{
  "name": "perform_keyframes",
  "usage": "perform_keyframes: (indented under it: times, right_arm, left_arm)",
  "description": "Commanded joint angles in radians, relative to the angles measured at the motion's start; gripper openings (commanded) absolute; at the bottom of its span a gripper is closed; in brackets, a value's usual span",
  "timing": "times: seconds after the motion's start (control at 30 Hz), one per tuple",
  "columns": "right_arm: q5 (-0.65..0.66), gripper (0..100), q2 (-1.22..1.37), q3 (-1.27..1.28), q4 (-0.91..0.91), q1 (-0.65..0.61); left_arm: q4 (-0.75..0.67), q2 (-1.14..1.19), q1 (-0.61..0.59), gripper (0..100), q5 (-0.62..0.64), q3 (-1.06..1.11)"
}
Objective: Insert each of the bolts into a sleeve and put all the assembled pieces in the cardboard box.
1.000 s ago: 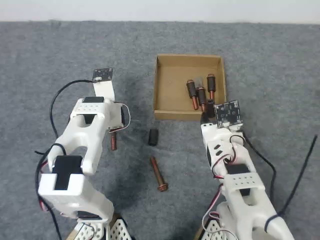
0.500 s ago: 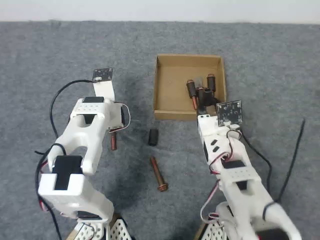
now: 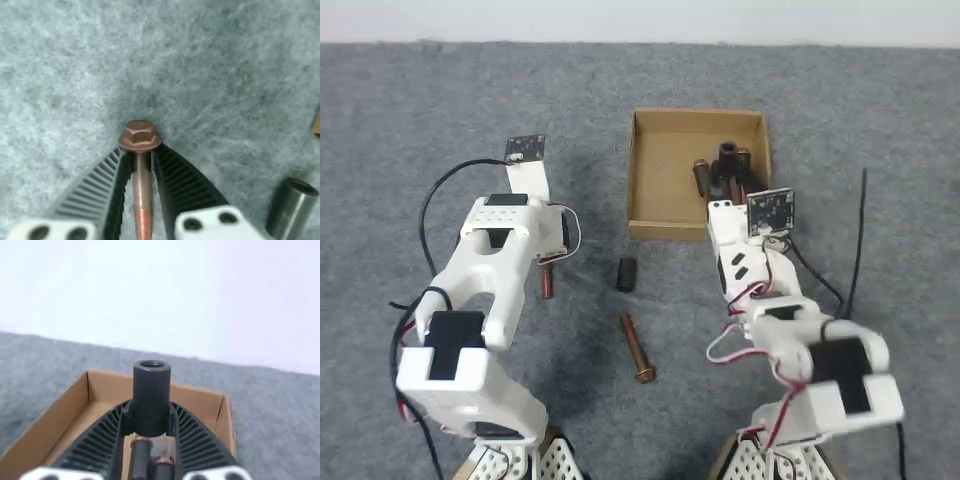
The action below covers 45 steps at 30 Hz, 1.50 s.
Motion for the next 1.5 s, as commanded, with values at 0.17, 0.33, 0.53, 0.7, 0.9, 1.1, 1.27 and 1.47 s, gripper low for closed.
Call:
perform_keyframes:
  times: [0.17,0.33,0.53,0.7,0.9,1.1,1.27,1.47]
  right_arm:
    - [-0.008,0.7,0.231,-0.172,-0.271,-0.002]
    - [-0.006,0.7,0.381,-0.181,-0.435,-0.012]
    - [-0.006,0.7,0.420,-0.034,-0.591,-0.065]
    - [-0.006,0.7,0.421,0.106,-0.679,-0.102]
    - [0.032,0.7,0.418,0.201,-0.705,-0.110]
    - [0.068,0.7,0.418,0.298,-0.711,-0.165]
    - [0.063,0.7,0.348,0.381,-0.717,-0.168]
    - [0.015,0.7,0.272,0.423,-0.708,-0.185]
  left_arm:
    - [-0.046,-0.071,-0.005,1,0.006,-0.013]
    - [-0.051,-0.072,-0.005,1,0.006,-0.008]
    - [-0.051,-0.072,-0.008,1,0.006,-0.008]
    - [-0.049,-0.072,-0.008,1,0.006,-0.008]
    - [-0.048,-0.072,-0.009,1,0.006,-0.007]
    - [-0.046,-0.072,-0.009,1,0.006,-0.007]
    - [-0.046,-0.072,-0.009,1,0.006,-0.007]
    - [-0.049,-0.072,-0.008,1,0.006,-0.007]
